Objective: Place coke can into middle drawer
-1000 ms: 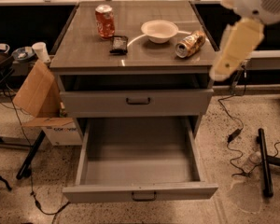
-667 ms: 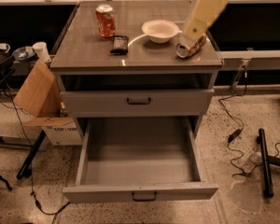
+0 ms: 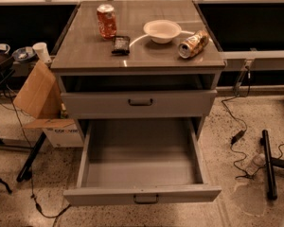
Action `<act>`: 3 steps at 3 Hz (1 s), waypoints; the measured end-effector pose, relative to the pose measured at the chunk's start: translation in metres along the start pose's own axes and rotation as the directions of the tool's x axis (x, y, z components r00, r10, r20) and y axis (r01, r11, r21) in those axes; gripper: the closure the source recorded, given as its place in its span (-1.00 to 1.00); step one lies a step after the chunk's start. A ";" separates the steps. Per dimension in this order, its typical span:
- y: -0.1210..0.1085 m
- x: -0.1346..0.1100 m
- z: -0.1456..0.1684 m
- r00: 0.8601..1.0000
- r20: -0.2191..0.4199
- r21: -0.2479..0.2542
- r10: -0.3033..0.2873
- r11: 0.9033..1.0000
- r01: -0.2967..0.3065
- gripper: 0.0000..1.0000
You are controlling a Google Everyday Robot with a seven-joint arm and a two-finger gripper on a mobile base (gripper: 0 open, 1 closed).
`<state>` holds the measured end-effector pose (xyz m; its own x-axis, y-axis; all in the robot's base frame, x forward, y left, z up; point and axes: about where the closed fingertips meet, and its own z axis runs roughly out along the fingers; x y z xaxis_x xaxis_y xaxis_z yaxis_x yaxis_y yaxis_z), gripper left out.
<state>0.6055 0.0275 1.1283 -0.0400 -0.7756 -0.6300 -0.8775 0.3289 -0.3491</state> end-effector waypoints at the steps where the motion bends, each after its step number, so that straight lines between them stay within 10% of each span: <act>1: 0.001 -0.012 0.001 1.000 0.018 -0.002 0.004 1.000 -0.004 -1.00; 3: -0.013 -0.010 0.026 0.993 0.060 0.046 0.102 0.993 -0.105 -1.00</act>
Offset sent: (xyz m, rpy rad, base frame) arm 0.0014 -0.0196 0.0291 0.0726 -0.0628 -0.0585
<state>0.6294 0.0449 1.1215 -0.1010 -0.7045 -0.7025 -0.8458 0.4327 -0.3122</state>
